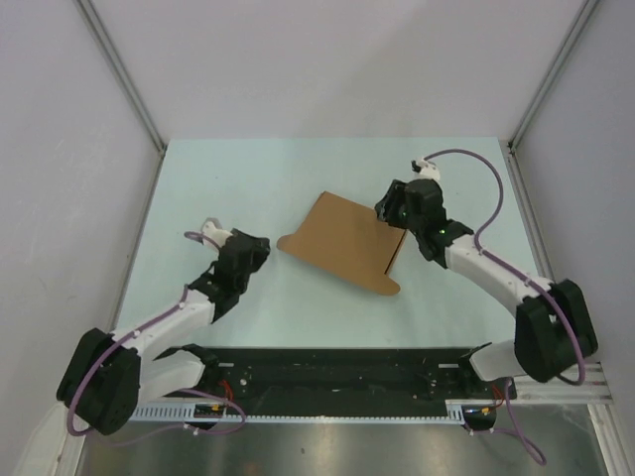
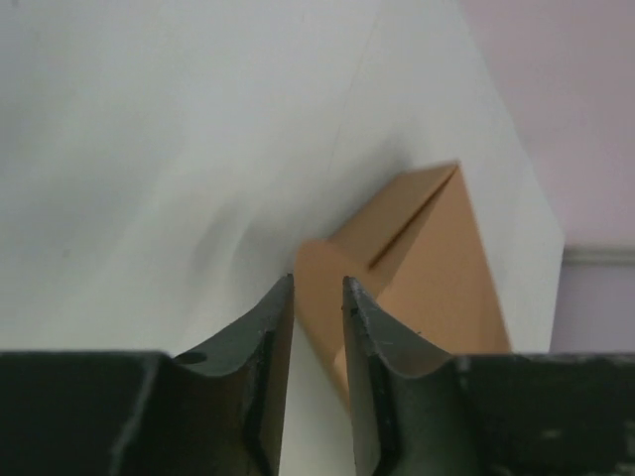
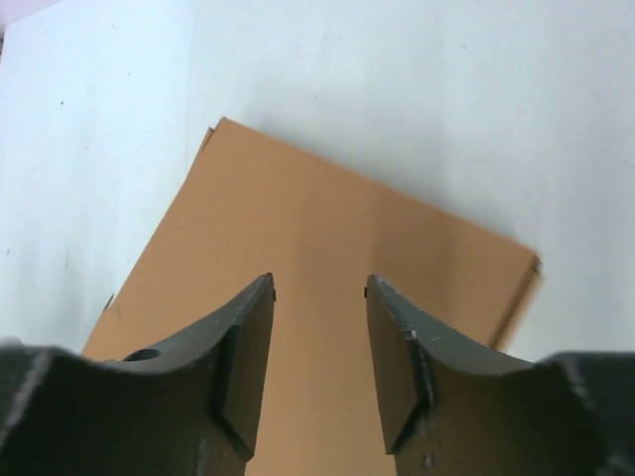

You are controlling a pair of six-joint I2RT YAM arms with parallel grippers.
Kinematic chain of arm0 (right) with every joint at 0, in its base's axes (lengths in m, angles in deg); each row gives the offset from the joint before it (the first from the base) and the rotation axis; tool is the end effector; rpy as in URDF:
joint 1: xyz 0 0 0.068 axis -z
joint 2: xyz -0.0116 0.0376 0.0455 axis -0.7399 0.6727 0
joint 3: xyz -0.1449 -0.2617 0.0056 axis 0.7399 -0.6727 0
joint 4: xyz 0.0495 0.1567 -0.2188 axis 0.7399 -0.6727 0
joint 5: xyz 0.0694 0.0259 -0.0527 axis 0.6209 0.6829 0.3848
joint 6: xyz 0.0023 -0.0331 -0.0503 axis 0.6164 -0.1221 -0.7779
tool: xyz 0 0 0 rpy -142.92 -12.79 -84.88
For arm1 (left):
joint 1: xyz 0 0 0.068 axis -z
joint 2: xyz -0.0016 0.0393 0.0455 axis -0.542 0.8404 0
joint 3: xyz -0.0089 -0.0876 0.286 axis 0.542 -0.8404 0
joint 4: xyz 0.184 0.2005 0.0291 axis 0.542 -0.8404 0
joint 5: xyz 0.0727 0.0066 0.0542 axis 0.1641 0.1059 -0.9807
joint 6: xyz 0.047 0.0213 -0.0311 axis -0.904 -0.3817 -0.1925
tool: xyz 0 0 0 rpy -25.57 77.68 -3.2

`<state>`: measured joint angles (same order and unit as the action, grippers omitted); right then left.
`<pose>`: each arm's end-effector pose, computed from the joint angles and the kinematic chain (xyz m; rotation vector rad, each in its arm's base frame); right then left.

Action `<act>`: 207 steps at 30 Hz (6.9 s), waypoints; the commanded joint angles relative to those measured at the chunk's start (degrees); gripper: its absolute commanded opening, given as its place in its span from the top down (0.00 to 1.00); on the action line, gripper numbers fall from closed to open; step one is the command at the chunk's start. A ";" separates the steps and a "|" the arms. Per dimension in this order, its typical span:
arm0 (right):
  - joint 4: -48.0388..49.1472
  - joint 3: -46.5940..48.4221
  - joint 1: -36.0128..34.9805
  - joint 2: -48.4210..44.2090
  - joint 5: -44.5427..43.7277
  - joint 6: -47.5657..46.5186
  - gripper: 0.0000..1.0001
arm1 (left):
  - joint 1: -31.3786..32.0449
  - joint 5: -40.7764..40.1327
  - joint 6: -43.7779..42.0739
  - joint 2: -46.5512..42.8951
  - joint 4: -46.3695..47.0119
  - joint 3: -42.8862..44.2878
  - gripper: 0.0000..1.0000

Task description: Fold the paper box

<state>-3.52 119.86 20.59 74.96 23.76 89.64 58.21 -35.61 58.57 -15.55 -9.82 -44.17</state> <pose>0.2845 0.1381 0.2947 0.1721 2.0460 0.4875 0.2225 -0.0840 0.2216 -0.9643 1.7962 -0.5572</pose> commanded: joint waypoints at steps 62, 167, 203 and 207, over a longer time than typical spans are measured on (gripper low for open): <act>9.04 -9.36 -0.46 15.87 9.15 4.35 0.38 | 13.81 2.93 14.00 25.91 22.28 -6.80 0.84; 7.18 -8.92 -7.14 13.67 9.24 -4.26 0.52 | 7.48 11.54 13.48 5.07 40.55 -32.91 0.47; 8.85 -13.22 2.88 8.30 14.86 -1.45 0.57 | 7.57 14.62 15.06 31.68 70.68 -30.71 0.54; 9.73 -14.80 3.23 8.48 15.65 -1.36 0.60 | 7.57 15.23 15.59 37.49 80.43 -30.80 0.60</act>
<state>5.70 107.31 23.39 82.61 37.86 88.17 65.48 -22.03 73.52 16.98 56.23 -69.59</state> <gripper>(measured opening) 0.413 0.424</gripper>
